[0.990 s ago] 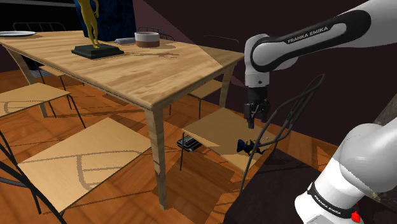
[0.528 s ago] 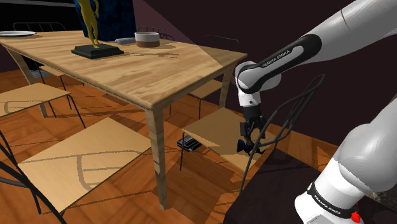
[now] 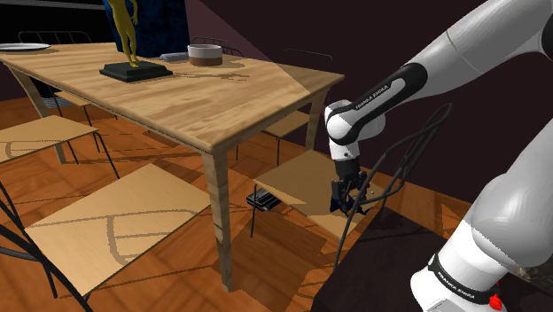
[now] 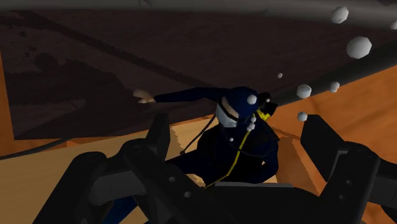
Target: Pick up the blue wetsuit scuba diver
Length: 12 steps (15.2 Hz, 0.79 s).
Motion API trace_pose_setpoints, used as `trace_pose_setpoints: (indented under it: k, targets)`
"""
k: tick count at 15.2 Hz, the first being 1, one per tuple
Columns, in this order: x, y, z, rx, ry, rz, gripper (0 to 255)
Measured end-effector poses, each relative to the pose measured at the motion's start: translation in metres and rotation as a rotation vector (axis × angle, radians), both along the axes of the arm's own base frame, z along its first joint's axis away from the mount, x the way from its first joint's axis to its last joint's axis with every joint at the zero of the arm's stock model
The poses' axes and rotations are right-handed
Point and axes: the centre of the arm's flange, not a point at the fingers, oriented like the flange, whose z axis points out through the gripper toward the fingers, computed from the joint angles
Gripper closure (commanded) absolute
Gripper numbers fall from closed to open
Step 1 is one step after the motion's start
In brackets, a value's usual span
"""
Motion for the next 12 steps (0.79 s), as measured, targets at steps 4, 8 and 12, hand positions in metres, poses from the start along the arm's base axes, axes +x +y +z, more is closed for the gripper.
trace_pose_setpoints:
  k: [4, 8, 12]
  targets:
    - [-0.0005, 0.0003, -0.0029, 0.000, -0.001, 0.000, 255]
    - [-0.0005, 0.0003, -0.0029, 0.000, 0.000, 0.000, 255]
    - [-0.0008, 0.0006, -0.0007, 0.000, -0.001, 0.000, 255]
